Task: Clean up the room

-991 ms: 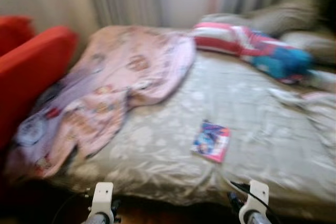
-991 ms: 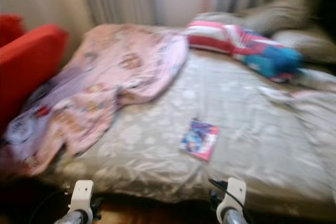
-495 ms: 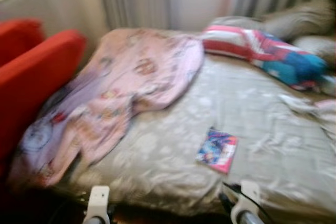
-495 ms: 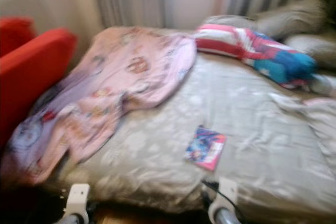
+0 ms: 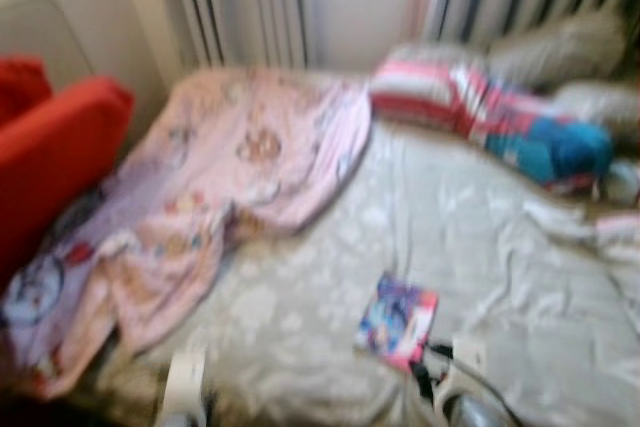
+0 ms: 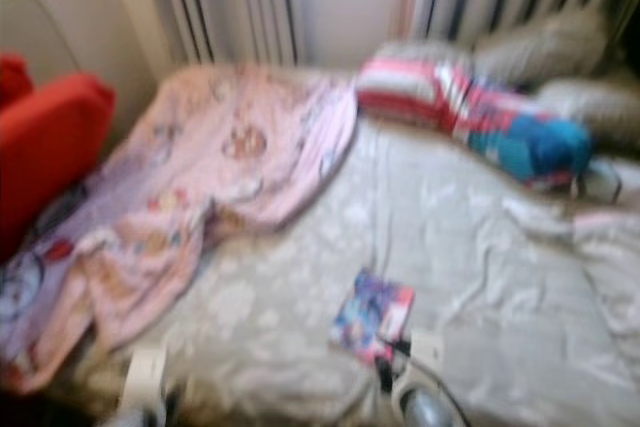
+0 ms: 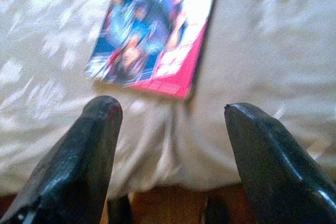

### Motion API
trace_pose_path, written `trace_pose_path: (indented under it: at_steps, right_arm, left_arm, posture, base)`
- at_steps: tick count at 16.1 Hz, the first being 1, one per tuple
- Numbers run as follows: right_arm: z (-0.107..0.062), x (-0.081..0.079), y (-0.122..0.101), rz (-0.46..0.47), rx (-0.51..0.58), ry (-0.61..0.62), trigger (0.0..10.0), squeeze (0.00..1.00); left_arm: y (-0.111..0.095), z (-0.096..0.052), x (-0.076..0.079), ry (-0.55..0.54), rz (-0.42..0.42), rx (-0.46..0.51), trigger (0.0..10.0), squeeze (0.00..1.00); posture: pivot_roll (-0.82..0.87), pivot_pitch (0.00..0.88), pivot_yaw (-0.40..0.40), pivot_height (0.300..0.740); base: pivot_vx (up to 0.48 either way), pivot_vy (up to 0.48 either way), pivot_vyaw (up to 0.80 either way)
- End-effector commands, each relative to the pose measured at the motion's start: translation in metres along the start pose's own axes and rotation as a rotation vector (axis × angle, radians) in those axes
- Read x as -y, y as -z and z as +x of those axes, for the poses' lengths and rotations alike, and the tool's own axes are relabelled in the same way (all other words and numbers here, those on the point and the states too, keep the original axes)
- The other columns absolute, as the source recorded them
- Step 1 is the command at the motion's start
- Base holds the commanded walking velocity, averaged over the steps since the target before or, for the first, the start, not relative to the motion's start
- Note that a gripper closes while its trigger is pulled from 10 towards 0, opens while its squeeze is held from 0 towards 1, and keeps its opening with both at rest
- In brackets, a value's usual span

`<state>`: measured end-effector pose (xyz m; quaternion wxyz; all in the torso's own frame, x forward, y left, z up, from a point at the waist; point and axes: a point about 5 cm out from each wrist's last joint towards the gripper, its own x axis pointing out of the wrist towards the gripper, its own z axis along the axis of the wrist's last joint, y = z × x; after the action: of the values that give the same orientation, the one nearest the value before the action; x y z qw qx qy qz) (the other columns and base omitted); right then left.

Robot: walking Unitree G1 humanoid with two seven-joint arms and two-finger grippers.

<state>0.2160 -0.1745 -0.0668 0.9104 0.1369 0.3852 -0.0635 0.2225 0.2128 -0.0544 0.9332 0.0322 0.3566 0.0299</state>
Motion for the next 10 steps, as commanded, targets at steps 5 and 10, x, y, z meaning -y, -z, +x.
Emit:
trace_pose_path:
  at_steps: [5,10]
  right_arm:
    - [-0.003,0.010,0.005,0.013,-0.011,0.036,10.0,0.00]
    - [-0.003,0.009,0.008,0.029,-0.009,0.033,10.0,0.00]
  left_arm:
    - [0.003,-0.001,0.003,0.013,-0.006,0.002,10.0,0.00]
    - [-0.007,0.002,0.007,0.028,-0.006,0.035,10.0,0.00]
  posture:
    - [0.14,0.000,0.021,0.740]
    - [0.14,0.000,0.025,0.740]
  base:
    - [0.000,0.000,0.00]
    - [0.000,0.000,0.00]
